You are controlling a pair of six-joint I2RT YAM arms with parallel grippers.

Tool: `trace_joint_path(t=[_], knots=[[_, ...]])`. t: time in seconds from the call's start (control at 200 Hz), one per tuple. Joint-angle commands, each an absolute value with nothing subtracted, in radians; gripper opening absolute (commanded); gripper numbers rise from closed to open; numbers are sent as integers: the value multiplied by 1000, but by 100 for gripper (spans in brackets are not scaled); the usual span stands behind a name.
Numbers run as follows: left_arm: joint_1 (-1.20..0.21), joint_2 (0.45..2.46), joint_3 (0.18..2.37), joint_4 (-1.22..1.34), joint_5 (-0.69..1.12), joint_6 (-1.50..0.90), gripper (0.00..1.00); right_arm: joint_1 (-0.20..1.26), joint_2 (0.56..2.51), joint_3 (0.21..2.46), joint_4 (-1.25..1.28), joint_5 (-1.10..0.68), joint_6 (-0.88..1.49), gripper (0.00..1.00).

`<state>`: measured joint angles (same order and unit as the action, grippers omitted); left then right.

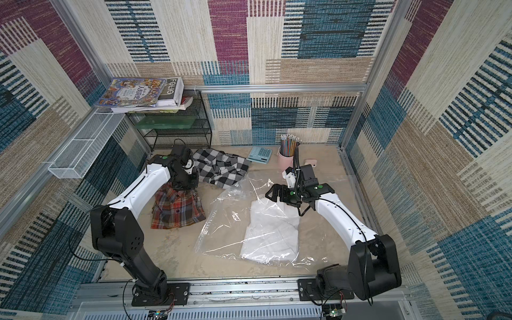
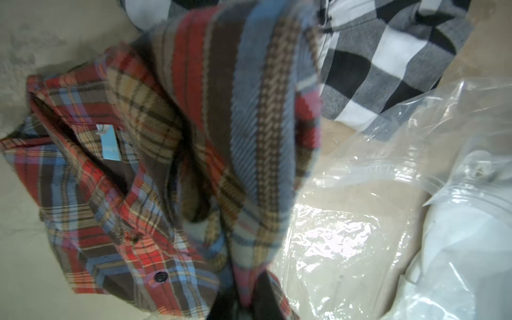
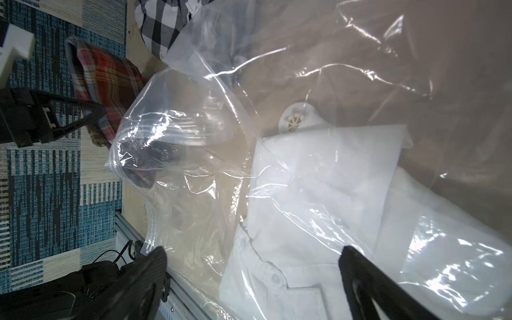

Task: Take the shirt out of the vacuum bag
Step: Pick up the shirt from the center of the board.

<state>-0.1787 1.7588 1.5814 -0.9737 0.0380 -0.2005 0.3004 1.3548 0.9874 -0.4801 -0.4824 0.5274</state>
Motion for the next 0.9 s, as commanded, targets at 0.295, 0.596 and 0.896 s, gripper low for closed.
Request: trace_joint_path(t=[0.295,0.596,0.896], knots=[[-121,1889,1867,-1003,18,-25,0,296,1395,971,-469,-482,497,99],[-115,2028,2068,-1039,46,16,0,294,1455,1013,-487,-488,474,98],[-152,2164,2323,-1114,52,48,0,280,1483,1021,-505,-497,444,98]])
